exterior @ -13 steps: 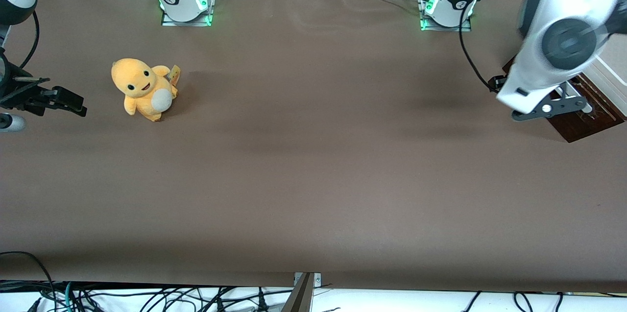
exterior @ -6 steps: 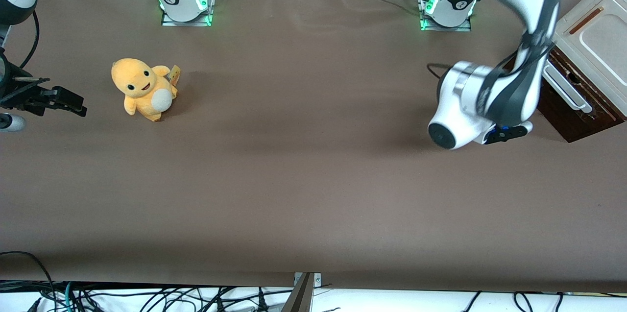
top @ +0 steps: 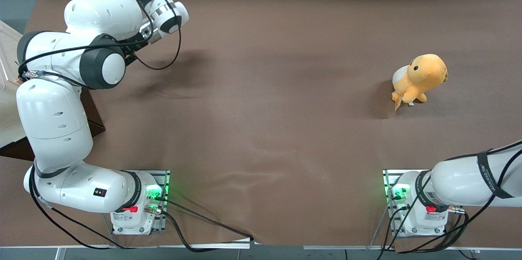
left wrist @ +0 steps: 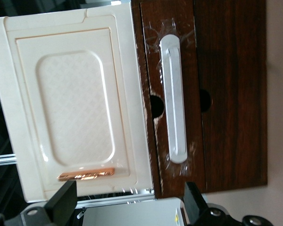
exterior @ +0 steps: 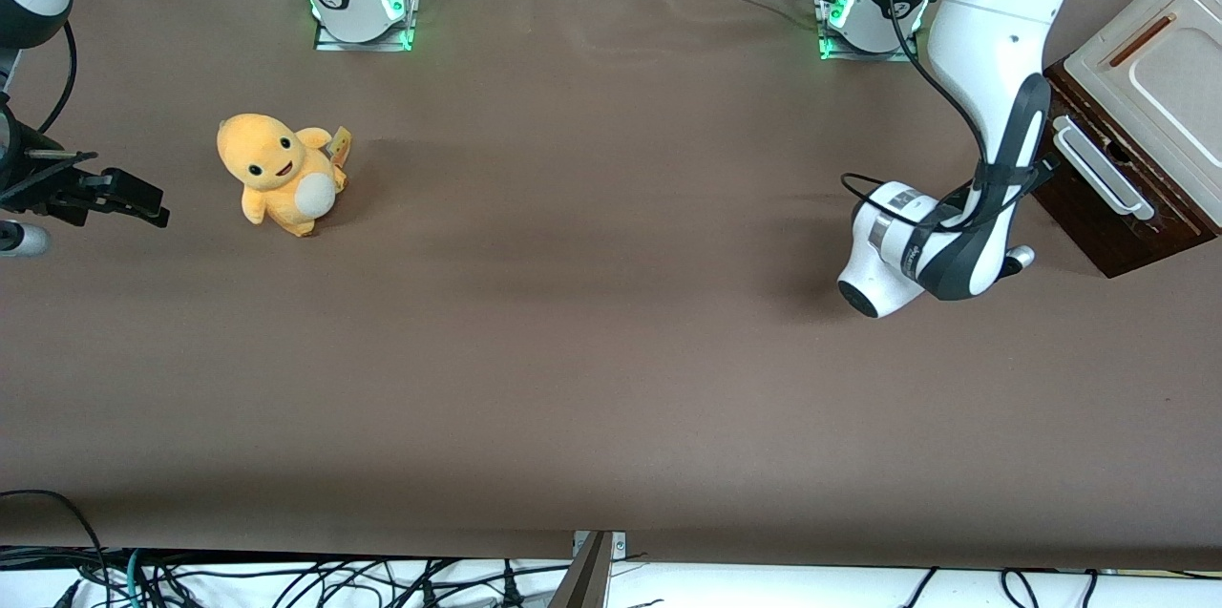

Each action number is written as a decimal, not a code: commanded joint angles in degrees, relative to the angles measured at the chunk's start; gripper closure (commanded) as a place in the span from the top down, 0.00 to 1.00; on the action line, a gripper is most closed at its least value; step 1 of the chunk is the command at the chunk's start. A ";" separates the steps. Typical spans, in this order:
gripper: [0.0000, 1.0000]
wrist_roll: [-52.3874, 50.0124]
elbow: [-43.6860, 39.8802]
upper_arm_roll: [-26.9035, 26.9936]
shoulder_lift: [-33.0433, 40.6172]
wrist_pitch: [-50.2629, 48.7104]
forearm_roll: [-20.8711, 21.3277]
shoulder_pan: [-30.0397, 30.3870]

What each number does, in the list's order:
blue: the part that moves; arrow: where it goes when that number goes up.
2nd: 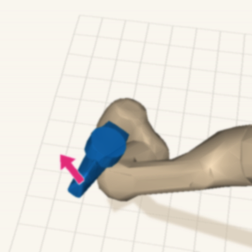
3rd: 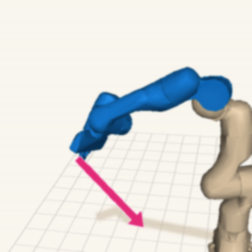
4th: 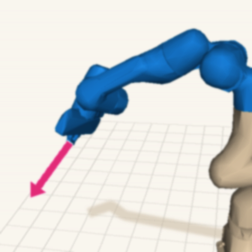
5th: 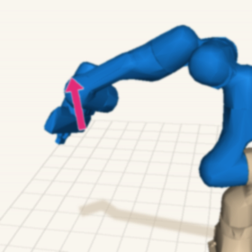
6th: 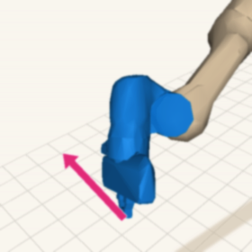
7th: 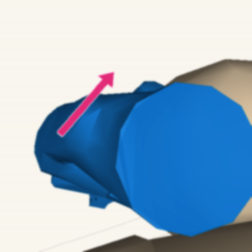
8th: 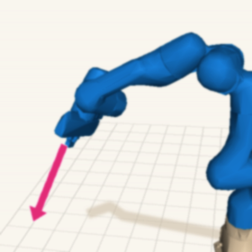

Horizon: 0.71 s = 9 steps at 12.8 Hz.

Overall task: Open lower drawer with left arm only
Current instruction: 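Move the open left gripper to the lower drawer's white bar handle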

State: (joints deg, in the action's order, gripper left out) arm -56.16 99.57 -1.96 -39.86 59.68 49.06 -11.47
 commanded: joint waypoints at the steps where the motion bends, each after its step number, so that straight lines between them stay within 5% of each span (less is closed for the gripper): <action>1: 1.00 -6.14 7.10 -0.33 1.19 4.73 3.48 2.84; 3: 0.97 -7.90 11.50 -0.33 1.36 6.94 8.13 4.77; 7: 0.88 -11.15 14.68 -0.33 1.36 11.24 10.00 8.29; 9: 0.75 -11.42 14.86 -0.33 1.36 11.25 10.09 9.26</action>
State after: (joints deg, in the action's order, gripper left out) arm -66.74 112.56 -1.80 -40.16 70.02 57.41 -3.13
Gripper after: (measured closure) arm 0.115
